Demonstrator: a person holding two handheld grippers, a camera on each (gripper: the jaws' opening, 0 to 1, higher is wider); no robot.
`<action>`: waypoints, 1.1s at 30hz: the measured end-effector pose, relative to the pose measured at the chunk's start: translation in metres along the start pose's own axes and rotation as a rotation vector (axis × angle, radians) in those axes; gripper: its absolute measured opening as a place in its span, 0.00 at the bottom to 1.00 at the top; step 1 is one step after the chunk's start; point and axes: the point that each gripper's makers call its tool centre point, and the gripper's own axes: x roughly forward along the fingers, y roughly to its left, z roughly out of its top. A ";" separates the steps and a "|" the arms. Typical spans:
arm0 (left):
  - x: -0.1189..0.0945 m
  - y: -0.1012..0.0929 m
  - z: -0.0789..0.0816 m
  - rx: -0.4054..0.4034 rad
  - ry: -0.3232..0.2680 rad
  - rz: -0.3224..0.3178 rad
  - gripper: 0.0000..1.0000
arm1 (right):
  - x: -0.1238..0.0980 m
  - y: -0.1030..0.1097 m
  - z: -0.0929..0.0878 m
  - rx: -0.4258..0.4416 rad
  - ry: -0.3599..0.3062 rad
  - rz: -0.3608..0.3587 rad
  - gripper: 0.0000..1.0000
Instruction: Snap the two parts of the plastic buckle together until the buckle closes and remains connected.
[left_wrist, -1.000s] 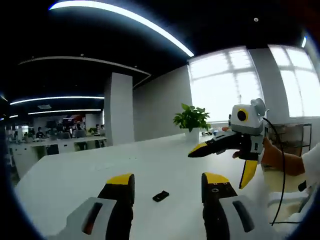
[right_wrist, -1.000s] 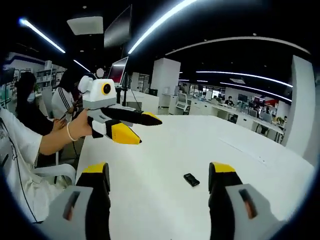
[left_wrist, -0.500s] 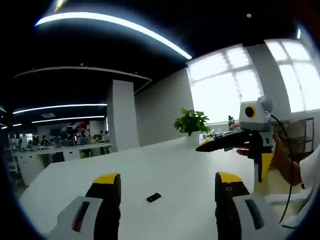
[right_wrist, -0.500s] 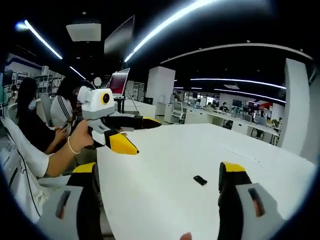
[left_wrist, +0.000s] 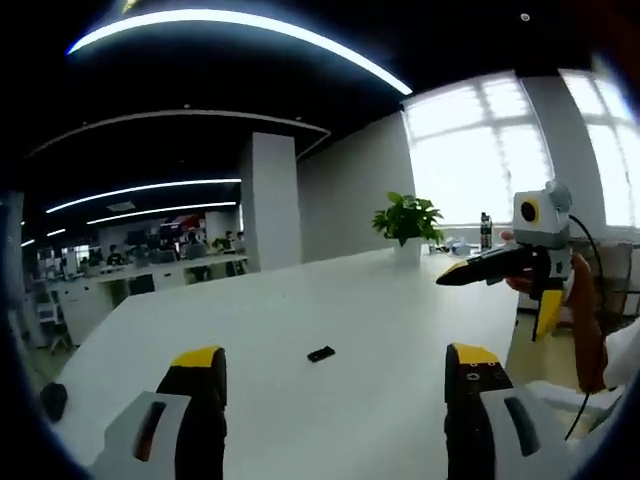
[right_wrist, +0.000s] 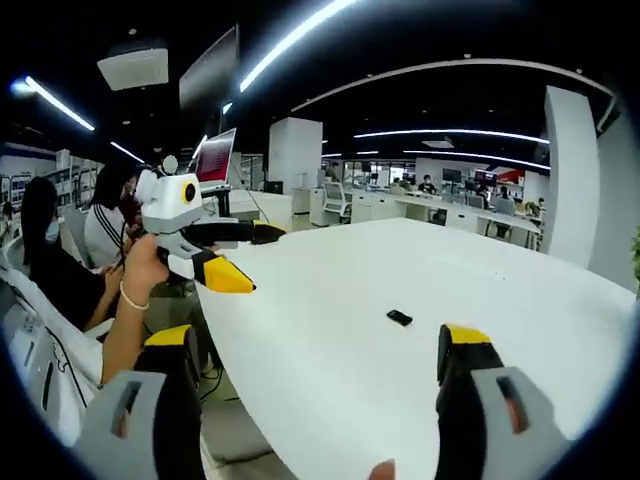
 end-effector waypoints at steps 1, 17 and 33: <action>-0.002 0.000 -0.002 -0.011 0.007 -0.004 0.92 | -0.002 -0.001 -0.003 0.001 0.015 -0.011 1.00; -0.045 0.028 -0.031 -0.110 -0.016 0.142 0.99 | -0.066 -0.040 -0.004 0.037 -0.043 -0.339 1.00; -0.087 0.064 -0.043 -0.157 -0.056 0.323 0.97 | -0.090 -0.061 -0.063 0.174 -0.017 -0.446 0.99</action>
